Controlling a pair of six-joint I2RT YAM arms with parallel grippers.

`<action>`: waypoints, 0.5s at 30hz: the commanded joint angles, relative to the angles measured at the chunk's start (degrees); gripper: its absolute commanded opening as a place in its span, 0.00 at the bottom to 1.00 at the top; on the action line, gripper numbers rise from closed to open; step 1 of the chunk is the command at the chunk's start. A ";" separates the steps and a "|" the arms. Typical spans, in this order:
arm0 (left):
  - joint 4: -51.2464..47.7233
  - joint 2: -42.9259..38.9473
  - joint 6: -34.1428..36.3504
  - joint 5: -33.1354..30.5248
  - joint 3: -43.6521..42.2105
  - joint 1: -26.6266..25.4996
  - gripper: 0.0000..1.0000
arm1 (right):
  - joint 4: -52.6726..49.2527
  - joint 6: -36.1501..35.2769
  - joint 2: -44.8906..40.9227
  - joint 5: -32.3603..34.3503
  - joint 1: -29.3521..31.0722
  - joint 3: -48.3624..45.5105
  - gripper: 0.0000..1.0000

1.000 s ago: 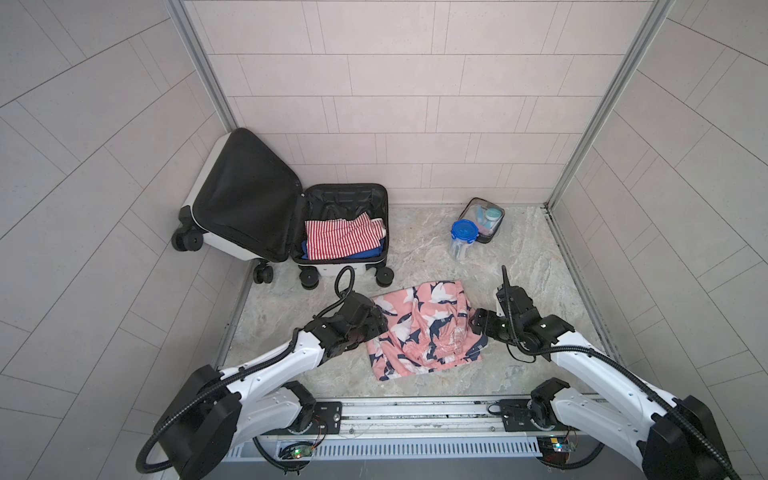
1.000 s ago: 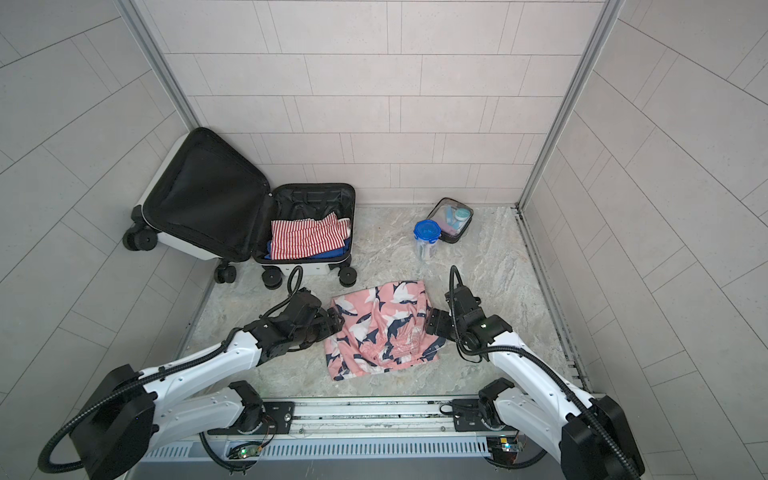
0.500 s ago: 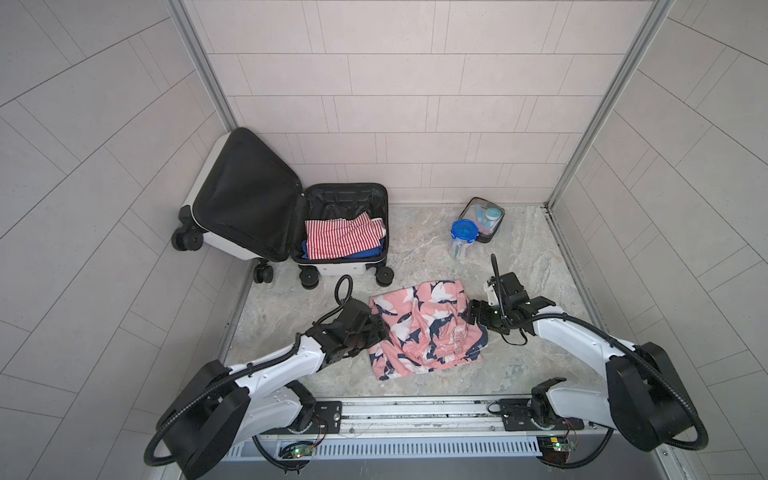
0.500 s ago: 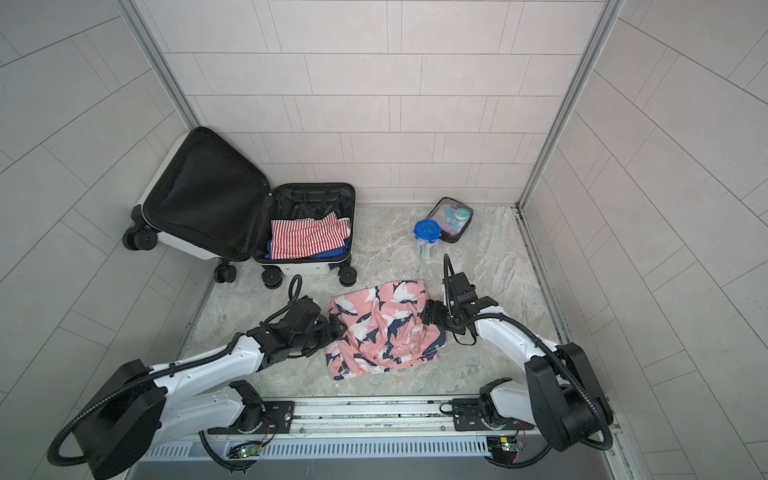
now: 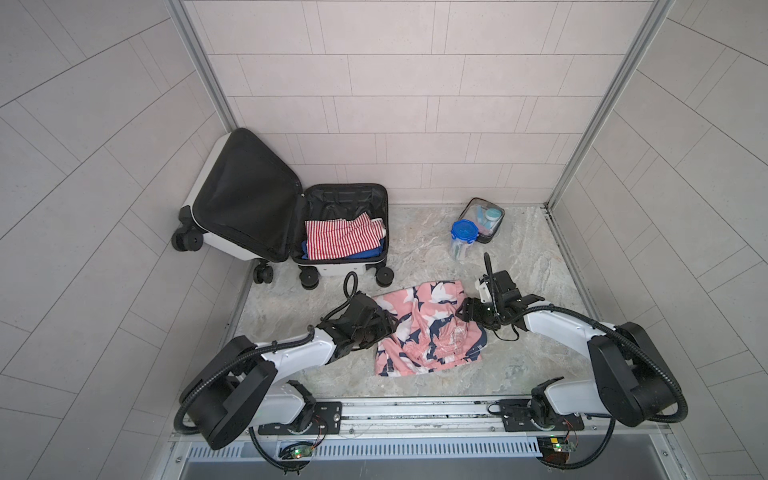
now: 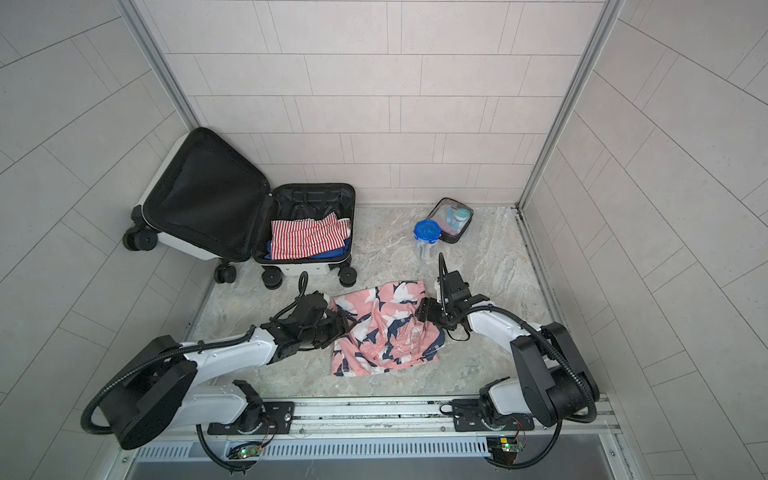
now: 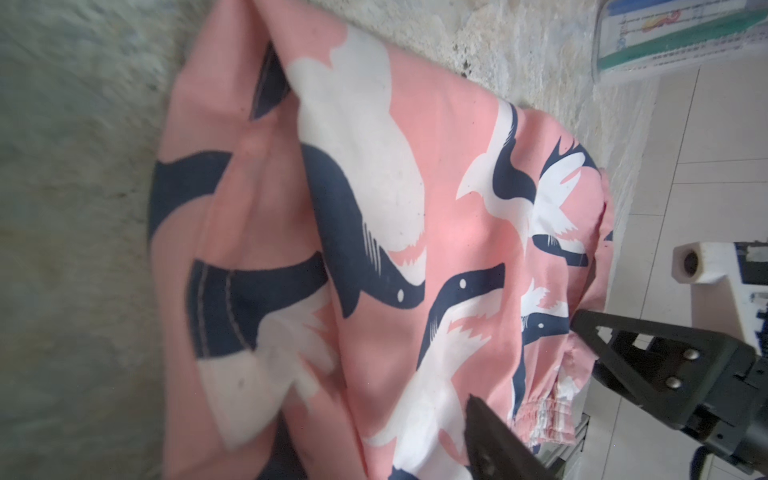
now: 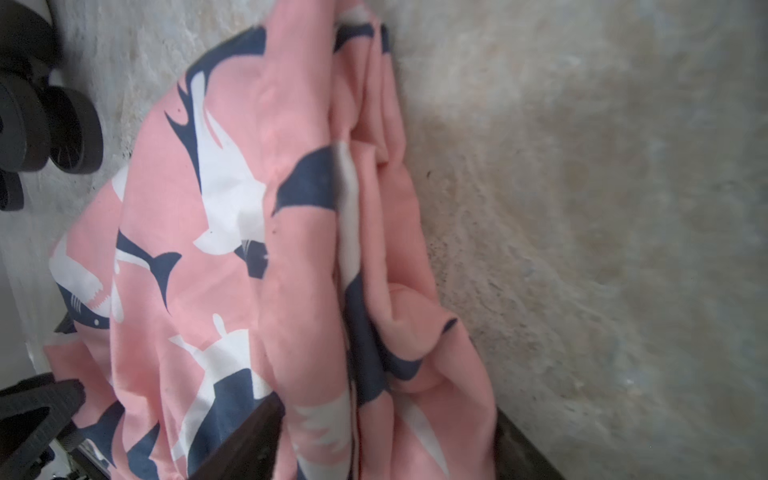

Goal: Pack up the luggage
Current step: 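Close both grippers on the pink garment edges and lift it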

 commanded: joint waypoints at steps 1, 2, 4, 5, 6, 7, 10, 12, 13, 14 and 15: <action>-1.53 2.63 -0.28 0.57 0.59 0.10 0.62 | 0.93 2.45 0.95 0.35 1.91 -0.88 0.62; -1.28 3.02 -0.20 0.74 0.88 0.13 0.57 | 1.11 2.95 1.11 0.53 2.37 -0.88 0.58; -1.00 3.65 -0.11 0.98 1.46 0.13 0.49 | 1.55 3.74 1.30 0.80 3.32 -0.88 0.50; -0.98 3.76 0.05 1.16 1.81 0.14 0.45 | 1.57 4.18 1.25 1.07 3.72 -0.71 0.45; -1.05 3.89 0.23 1.32 2.25 0.09 0.40 | 1.58 4.60 1.22 1.21 4.15 -0.54 0.41; -1.15 3.82 0.42 1.44 2.59 0.15 0.35 | 1.58 4.83 1.00 1.26 4.45 -0.38 0.37; -2.80 3.46 1.41 1.32 4.08 0.15 0.23 | 0.82 5.44 0.54 1.60 5.40 0.73 0.22; -4.74 2.79 2.08 1.18 5.32 0.15 0.15 | -0.31 5.61 -0.01 1.77 6.14 2.29 0.13; -5.61 2.35 2.38 1.05 5.73 0.09 0.11 | -0.80 5.64 -0.43 1.85 6.37 2.95 0.09; -6.86 1.71 2.73 0.82 6.35 0.12 0.09 | -1.34 5.78 -0.95 1.95 6.76 3.49 0.06; -8.34 1.00 3.24 0.54 7.01 0.10 0.06 | -1.94 5.88 -1.53 2.15 6.97 4.13 0.03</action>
